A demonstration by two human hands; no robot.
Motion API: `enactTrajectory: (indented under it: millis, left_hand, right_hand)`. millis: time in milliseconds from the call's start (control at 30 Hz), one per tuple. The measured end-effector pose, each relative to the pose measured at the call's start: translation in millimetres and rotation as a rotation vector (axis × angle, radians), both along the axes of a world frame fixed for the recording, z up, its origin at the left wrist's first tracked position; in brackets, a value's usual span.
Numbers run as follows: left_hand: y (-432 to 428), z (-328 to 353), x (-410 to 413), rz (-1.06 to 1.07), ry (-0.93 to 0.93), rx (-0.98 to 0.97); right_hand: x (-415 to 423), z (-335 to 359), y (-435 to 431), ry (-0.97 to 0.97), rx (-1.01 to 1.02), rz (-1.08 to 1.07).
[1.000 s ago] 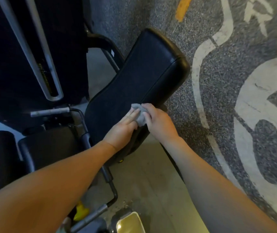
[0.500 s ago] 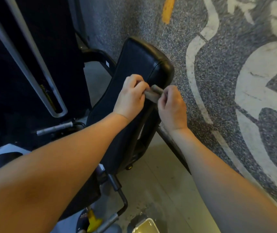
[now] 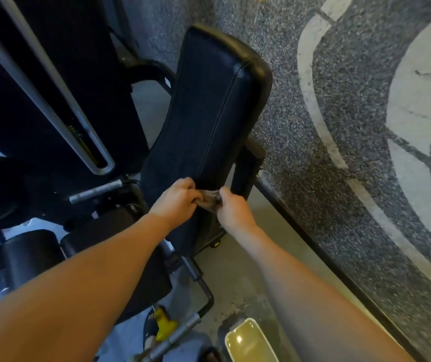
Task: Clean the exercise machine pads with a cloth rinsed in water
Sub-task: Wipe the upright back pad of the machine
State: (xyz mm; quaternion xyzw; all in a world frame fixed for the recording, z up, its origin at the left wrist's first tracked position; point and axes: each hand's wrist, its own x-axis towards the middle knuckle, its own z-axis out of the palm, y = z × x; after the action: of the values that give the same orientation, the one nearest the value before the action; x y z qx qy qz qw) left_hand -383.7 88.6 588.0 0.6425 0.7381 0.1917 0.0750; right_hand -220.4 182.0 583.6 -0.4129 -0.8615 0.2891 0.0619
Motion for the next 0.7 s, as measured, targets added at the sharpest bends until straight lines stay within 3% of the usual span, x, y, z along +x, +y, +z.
enactTrajectory:
  millis: [67, 167, 267, 367, 567, 700]
  left_hand:
    - [-0.7, 10.4, -3.7, -0.026, 0.006, 0.003]
    - [15.6, 42.1, -10.3, 0.013, 0.043, 0.221]
    - [30.1, 58.8, -14.1, 0.053, 0.042, 0.346]
    - [24.7, 43.0, -12.7, 0.061, 0.024, 0.288]
    - [-20.6, -26.0, -0.8, 0.024, -0.017, 0.048]
    - [-31.7, -31.2, 4.6, -0.012, -0.032, -0.204]
  right_hand:
    - [1.9, 2.2, 1.8, 0.052, 0.066, -0.001]
    - [-0.1, 21.3, 12.2, 0.335, 0.345, -0.064]
    - [-8.7, 38.2, 20.9, 0.475, 0.418, -0.152]
    - [-14.1, 22.5, 17.8, 0.384, 0.401, -0.145]
    - [-11.7, -45.1, -20.7, 0.071, 0.046, -0.141]
    - [-9.2, -57.2, -35.9, -0.149, -0.155, -0.112]
